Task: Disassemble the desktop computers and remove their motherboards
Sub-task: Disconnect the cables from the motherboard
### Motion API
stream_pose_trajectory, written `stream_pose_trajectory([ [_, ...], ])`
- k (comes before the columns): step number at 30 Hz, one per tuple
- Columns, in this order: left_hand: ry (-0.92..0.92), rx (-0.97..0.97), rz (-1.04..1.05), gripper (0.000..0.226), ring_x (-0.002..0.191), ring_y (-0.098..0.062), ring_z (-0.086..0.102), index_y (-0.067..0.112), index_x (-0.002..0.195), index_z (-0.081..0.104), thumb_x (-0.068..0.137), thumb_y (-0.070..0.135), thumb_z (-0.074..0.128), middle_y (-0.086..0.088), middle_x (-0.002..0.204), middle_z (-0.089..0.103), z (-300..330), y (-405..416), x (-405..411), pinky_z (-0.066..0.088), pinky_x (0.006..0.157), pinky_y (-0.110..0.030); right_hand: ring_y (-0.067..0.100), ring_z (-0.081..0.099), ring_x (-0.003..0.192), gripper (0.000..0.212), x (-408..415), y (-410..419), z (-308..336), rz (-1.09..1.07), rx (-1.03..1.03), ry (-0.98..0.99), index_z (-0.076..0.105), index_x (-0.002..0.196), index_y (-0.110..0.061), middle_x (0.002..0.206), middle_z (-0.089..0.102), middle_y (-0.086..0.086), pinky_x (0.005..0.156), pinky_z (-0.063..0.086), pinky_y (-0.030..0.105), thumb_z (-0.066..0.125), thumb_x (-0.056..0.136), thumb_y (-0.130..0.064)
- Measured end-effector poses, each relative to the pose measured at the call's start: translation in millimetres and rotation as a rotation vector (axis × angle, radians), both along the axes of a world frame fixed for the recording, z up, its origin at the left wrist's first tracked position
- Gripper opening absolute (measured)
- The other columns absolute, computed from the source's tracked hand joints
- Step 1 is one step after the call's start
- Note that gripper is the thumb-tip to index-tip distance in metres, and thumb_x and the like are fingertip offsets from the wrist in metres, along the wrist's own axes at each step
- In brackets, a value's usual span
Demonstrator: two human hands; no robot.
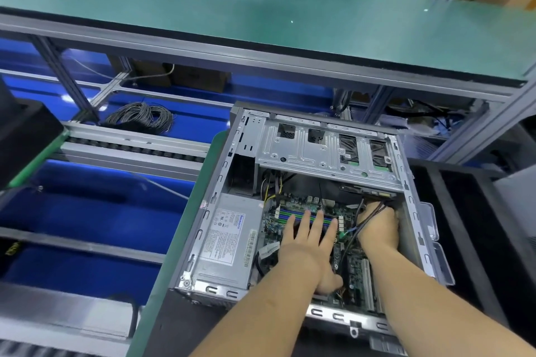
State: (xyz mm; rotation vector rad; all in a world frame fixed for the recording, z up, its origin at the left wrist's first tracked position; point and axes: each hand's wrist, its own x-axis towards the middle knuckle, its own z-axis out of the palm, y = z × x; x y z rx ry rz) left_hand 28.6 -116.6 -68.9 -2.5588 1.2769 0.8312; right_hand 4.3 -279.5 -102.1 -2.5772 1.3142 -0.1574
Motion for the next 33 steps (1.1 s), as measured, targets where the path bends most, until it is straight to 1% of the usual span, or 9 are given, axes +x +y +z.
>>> stream_pose_trajectory([
  [2,0.003,0.000,-0.002,0.107,0.144,-0.030,-0.037,0.027,0.150,-0.034,0.091,0.068,0.046,-0.004,0.157,-0.039,0.6,-0.3,-0.2,-0.023,0.112,-0.057,0.028,0.065,0.072,0.015,2.9,5.3,10.4,0.065,-0.055,0.308,0.071,0.091,-0.006,0.076,0.064,0.008,0.056,0.048,0.031,0.057,0.091,0.000],
  [3,0.008,-0.002,-0.003,0.107,0.144,-0.030,-0.036,0.027,0.150,-0.034,0.091,0.067,0.046,-0.005,0.157,-0.039,1.2,-0.3,-0.3,-0.023,0.112,-0.057,0.024,0.066,0.072,0.017,5.6,4.2,12.6,0.072,-0.058,0.351,0.070,0.092,-0.011,0.077,0.064,0.003,0.053,0.047,0.029,0.056,0.091,-0.001],
  [8,0.014,-0.009,-0.008,0.107,0.144,-0.031,-0.036,0.026,0.151,-0.033,0.091,0.065,0.047,-0.005,0.158,-0.038,2.5,0.3,1.1,-0.023,0.112,-0.057,0.021,0.068,0.092,0.025,10.4,3.8,19.0,0.393,-0.266,0.616,0.063,0.111,-0.017,0.102,0.069,0.000,0.058,0.044,0.031,0.053,0.094,-0.002],
  [12,0.018,-0.010,-0.007,0.108,0.144,-0.031,-0.036,0.027,0.150,-0.034,0.091,0.065,0.048,-0.005,0.158,-0.038,2.8,0.2,1.1,-0.022,0.113,-0.057,0.022,0.070,0.091,0.024,19.0,-2.0,15.5,0.391,-0.187,0.647,0.066,0.111,-0.011,0.102,0.071,0.003,0.057,0.046,0.032,0.053,0.094,-0.001],
  [18,0.012,0.001,-0.001,0.108,0.144,-0.030,-0.036,0.027,0.149,-0.035,0.091,0.066,0.047,-0.005,0.158,-0.038,2.9,-0.2,0.7,-0.023,0.112,-0.057,0.027,0.067,0.098,0.025,26.5,-10.0,7.3,0.563,-0.351,0.742,0.066,0.115,-0.007,0.110,0.068,0.007,0.067,0.053,0.034,0.050,0.096,-0.002],
  [21,0.005,0.004,0.001,0.107,0.144,-0.030,-0.036,0.027,0.149,-0.035,0.091,0.066,0.047,-0.004,0.158,-0.038,3.6,0.1,0.1,-0.022,0.113,-0.057,0.027,0.062,0.111,0.028,33.3,-14.2,1.5,0.692,-0.403,0.743,0.061,0.123,-0.005,0.120,0.064,0.010,0.075,0.051,0.032,0.043,0.101,-0.005],
  [24,0.001,-0.006,0.002,0.108,0.146,-0.030,-0.033,0.028,0.150,-0.033,0.090,0.066,0.048,-0.004,0.159,-0.036,4.3,0.9,-0.3,-0.021,0.114,-0.056,0.032,0.049,0.132,0.035,37.4,-16.0,0.4,0.854,-0.445,0.781,0.051,0.136,0.003,0.140,0.051,0.017,0.076,0.047,0.019,0.037,0.104,0.000],
  [27,0.002,-0.011,0.005,0.108,0.146,-0.030,-0.033,0.028,0.151,-0.032,0.090,0.066,0.048,-0.004,0.159,-0.035,4.7,1.0,-0.3,-0.021,0.114,-0.056,0.026,0.056,0.125,0.034,33.5,-15.3,6.6,0.741,-0.522,0.898,0.056,0.134,-0.011,0.133,0.058,0.005,0.084,0.051,0.034,0.047,0.101,-0.011],
  [33,-0.003,-0.012,0.006,0.108,0.146,-0.030,-0.034,0.029,0.151,-0.032,0.090,0.066,0.049,-0.004,0.160,-0.035,4.6,1.4,-0.4,-0.020,0.115,-0.056,0.024,0.061,0.116,0.032,33.5,-16.7,3.4,0.602,-0.523,0.910,0.058,0.130,-0.011,0.125,0.063,0.004,0.073,0.046,0.034,0.048,0.100,-0.011],
])
